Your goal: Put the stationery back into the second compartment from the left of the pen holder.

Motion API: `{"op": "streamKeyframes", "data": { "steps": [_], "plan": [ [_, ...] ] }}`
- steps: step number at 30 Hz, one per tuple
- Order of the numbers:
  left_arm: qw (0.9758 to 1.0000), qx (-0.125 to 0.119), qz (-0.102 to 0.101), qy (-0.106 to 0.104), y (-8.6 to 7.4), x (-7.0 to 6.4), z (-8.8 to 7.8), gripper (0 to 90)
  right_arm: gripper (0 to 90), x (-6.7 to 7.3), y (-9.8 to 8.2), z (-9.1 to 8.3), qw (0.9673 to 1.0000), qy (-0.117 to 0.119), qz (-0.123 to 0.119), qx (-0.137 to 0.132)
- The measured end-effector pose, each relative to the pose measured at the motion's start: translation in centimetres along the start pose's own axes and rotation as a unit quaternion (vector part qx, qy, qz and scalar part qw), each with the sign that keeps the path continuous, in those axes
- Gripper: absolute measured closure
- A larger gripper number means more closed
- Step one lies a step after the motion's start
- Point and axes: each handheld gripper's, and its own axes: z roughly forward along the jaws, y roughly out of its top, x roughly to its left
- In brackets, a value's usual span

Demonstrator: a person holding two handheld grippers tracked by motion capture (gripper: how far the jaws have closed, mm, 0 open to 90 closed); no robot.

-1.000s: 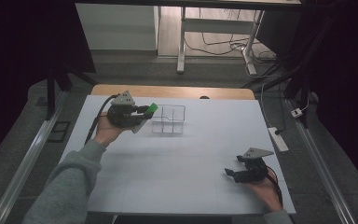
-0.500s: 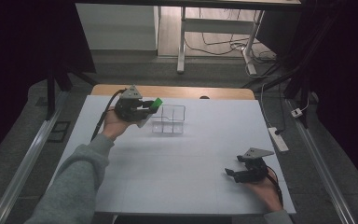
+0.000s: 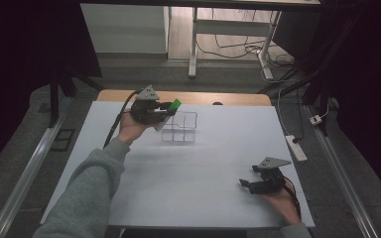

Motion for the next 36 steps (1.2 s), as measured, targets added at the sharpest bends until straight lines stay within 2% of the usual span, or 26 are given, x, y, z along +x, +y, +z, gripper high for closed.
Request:
{"op": "streamKeyframes", "data": {
  "steps": [6, 11, 16, 30, 36],
  "plan": [
    [1.0, -0.002, -0.002, 0.0, 0.7, 0.0, 0.7, 66.6, 21.3, 0.0, 0.0, -0.1, 1.0, -0.004, -0.003, -0.001],
    [1.0, -0.01, 0.001, -0.001, 1.3, -0.1, 1.1, 66.6, 22.0, 0.0, 0.1, -0.3, 0.9998, -0.007, 0.001, -0.016],
    [0.9998, -0.018, -0.005, -0.001, 1.8, -0.1, 1.9, 66.6, 21.9, 0.0, 0.1, -0.2, 0.9999, -0.005, -0.002, -0.01],
    [0.9997, -0.026, -0.002, 0.002, 1.9, 0.3, 5.2, 66.5, 22.1, 0.0, 0.0, -0.2, 1.0, -0.002, 0.0, -0.008],
    [0.9995, -0.033, -0.003, 0.004, 2.2, 0.7, 6.0, 66.5, 22.0, 0.0, 0.0, -0.1, 1.0, -0.001, 0.002, -0.005]
  ]
}}
